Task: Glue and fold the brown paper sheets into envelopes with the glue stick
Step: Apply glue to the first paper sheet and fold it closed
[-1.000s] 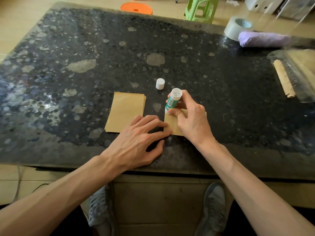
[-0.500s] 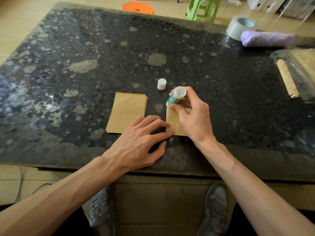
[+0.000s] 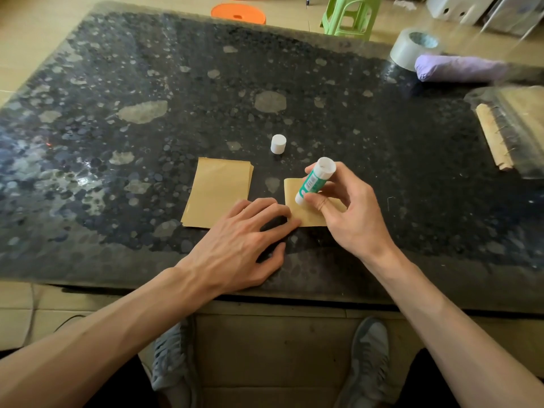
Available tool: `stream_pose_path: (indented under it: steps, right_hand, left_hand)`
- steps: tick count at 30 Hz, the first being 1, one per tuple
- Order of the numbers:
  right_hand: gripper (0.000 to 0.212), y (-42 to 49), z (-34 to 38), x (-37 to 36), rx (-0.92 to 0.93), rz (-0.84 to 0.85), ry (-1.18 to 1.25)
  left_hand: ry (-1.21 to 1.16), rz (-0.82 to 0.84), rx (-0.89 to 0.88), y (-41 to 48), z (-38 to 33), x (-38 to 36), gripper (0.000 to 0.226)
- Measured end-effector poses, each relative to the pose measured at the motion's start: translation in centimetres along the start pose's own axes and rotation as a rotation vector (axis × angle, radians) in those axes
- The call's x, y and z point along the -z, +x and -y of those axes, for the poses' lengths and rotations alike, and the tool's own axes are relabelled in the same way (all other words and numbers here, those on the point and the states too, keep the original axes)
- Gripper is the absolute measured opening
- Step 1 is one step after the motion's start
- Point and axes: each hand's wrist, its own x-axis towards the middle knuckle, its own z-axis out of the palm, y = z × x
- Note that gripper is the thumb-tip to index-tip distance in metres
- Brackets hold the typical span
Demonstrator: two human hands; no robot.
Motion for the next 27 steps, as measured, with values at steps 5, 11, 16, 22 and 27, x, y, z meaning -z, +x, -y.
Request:
stream_pose_path:
  steps: [5,11,16,22,27]
  right_hand:
    - [0.028,-0.3,0.1,-0.3,0.03,0.062,-0.035]
    - [0.033,-0.3,0.3,-0.4,0.048,0.128,-0.103]
    - [0.034,0.2,0.4,-0.7,0.075,0.127,-0.192]
    - [0.028,-0.1,0.5,-1.1,0.077,0.012,-0.2]
    - [0.027,0.0,0.5,-1.2,0.066,0.013,-0.2]
  left_hand:
    - [-0.041,-0.049,0.016,0.0,-0.2,0.1,0.04]
    - [-0.032,-0.043,0.003,0.0,0.0,0.0,0.037]
    - [-0.021,-0.049,-0.002,-0.1,-0.1,-0.1,0.036]
    - [-0.021,-0.037,0.006,-0.1,-0.1,0.0,0.037]
    - [-0.032,-0.045,0.011,0.0,-0.1,0.0,0.037]
